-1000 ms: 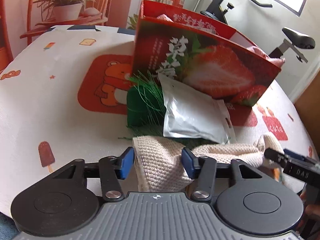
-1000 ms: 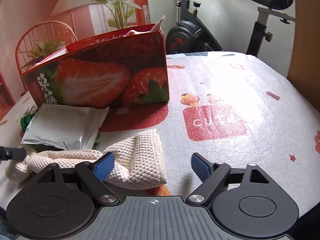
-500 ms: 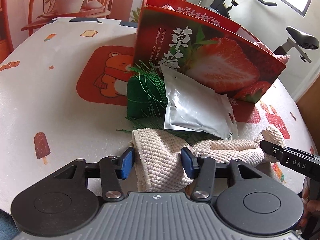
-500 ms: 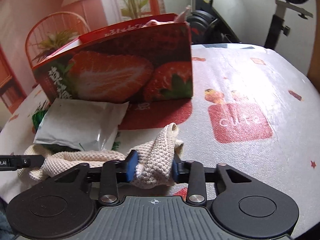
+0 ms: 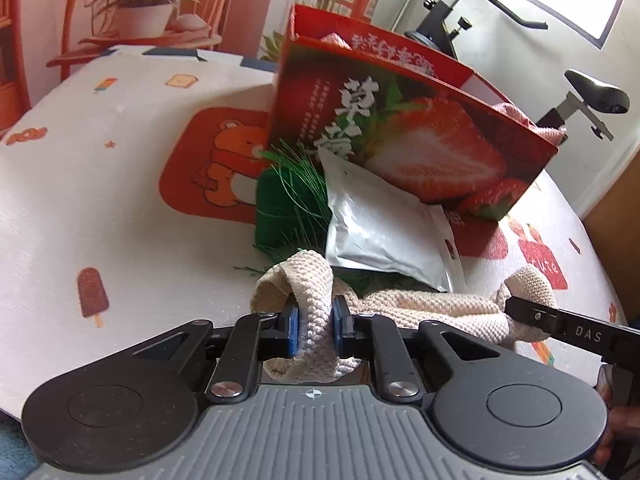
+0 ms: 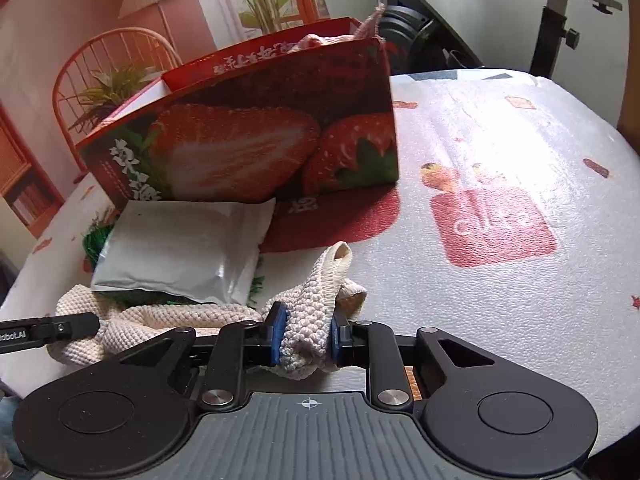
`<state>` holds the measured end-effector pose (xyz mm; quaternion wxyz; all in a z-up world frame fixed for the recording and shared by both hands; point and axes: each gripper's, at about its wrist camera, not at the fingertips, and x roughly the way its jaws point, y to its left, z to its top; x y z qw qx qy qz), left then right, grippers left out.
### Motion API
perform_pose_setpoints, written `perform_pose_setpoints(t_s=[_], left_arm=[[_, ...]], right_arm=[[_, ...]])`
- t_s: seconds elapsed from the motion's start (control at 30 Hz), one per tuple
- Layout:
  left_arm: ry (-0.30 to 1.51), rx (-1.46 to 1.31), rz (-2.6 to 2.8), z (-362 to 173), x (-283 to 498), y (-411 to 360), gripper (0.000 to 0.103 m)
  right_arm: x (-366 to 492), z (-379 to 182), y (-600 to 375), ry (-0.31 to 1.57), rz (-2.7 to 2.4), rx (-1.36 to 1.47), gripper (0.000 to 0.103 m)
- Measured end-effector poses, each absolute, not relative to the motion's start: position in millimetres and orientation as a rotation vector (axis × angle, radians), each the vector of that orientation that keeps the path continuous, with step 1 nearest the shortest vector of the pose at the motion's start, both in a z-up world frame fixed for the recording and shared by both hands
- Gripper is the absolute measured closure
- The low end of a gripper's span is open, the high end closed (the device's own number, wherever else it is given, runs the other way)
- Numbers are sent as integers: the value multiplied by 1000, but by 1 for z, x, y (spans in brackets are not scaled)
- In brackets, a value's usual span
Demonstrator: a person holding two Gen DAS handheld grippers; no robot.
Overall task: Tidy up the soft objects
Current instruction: 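Close both grippers on the cream knitted towel and lift it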
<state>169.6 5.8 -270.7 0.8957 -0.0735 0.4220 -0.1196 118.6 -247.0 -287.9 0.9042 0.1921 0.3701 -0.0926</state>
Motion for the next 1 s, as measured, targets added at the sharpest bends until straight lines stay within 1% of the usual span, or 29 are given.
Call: perform_pose_setpoints(t_s=[0.4,0.73,1.0], left_arm=[[785,-140,-244,-249,163,6,87],[639,-80,-254,-214,155,-1,89],[596,-84,-252,-203,155,-1,89]], right_arm=[[114,-261,-243,675,-155,378,84],[115,-231,-241,590,-144,340,84],[118,-214,-239,551,-130,318,84]])
